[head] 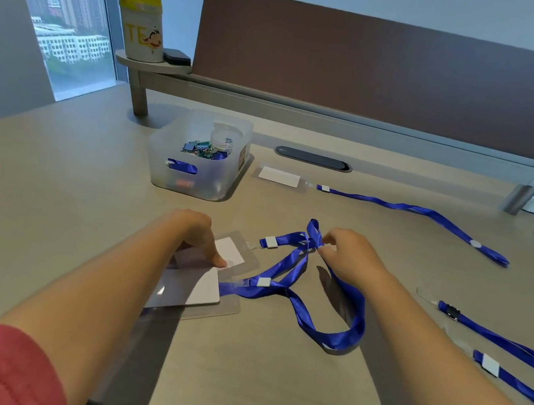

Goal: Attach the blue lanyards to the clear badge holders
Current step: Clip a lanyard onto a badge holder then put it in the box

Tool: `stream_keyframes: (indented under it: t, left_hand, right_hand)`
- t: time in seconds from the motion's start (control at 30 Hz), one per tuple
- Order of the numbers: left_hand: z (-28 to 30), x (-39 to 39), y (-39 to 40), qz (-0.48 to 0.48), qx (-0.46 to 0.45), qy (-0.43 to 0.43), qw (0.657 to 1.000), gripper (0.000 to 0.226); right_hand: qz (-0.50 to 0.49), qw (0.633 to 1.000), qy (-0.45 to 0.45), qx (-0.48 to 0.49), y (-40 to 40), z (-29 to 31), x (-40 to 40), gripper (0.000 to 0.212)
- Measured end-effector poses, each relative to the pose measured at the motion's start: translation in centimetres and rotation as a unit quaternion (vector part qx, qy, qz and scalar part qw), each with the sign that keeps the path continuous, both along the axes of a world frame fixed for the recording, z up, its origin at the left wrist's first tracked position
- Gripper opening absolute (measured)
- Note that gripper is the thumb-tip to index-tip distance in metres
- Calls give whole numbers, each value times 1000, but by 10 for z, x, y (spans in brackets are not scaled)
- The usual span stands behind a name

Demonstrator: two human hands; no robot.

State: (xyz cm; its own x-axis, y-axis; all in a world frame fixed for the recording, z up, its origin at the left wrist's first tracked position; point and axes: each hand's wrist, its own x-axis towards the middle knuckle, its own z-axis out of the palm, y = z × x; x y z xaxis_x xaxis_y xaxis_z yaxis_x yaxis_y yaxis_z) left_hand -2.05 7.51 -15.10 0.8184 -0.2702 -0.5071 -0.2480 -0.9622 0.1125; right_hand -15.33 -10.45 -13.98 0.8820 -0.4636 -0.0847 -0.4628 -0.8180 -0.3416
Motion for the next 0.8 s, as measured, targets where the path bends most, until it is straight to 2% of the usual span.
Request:
stream_keyframes:
  t: [0.27, 0.4, 0.5, 0.57, 0.73, 0.8]
  left_hand:
    - [1, -4, -2, 5, -86, -5, 996, 61]
    - [-3, -5, -7, 23, -162, -37, 986, 40]
    - [-8, -13, -16, 31, -131, -95, 986, 64]
    - [-10, -19, -24, 43, -97, -102, 989, 78]
    - [-3, -26, -38, 64, -81, -21, 994, 75]
    - [-2, -28, -40, 51, -100, -25, 993, 69]
  right_hand:
    - [2, 1000, -12, 21, 1, 2, -3, 35]
    - [5, 999, -21, 30, 2, 3, -3, 35]
    - [8, 999, -24, 38, 3, 5, -2, 35]
    - [9, 999, -26, 41, 3, 5, -2, 34]
    - [6, 999, -26, 46, -1, 2, -6, 34]
    - [5, 999, -31, 44, -3, 2, -8, 33]
